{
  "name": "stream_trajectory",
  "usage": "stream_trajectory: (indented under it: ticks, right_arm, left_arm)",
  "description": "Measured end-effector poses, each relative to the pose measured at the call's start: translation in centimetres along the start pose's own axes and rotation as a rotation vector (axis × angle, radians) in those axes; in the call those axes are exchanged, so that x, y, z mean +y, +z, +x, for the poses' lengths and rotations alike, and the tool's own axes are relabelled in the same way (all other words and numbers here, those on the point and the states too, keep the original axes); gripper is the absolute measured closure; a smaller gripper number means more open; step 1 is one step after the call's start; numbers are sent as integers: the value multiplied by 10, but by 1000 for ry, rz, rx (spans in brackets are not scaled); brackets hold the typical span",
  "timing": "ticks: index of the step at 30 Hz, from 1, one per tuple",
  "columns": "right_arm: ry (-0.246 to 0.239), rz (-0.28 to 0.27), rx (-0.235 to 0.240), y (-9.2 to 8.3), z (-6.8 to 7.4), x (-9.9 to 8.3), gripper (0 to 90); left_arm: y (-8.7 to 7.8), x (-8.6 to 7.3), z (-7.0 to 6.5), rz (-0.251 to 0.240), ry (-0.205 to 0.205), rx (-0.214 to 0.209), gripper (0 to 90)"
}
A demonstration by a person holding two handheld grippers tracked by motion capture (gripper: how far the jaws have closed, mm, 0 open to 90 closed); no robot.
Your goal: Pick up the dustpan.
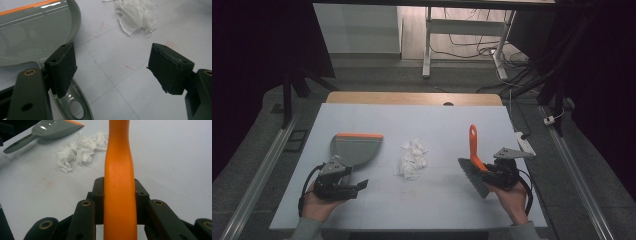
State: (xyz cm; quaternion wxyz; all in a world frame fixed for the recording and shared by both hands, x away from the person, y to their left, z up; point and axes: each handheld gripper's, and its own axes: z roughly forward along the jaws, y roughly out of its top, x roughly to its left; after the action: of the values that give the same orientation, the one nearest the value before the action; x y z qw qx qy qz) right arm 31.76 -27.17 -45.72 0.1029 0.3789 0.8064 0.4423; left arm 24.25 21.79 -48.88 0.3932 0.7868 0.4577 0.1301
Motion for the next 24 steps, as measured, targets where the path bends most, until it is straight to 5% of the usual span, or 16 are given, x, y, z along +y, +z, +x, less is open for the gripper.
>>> stream_trajectory:
  ticks: [24]
  right_arm:
    - [-7,3,-9,0,2,-1,702]
  left_arm:
    - [-2,1,0,2,6,-1,236]
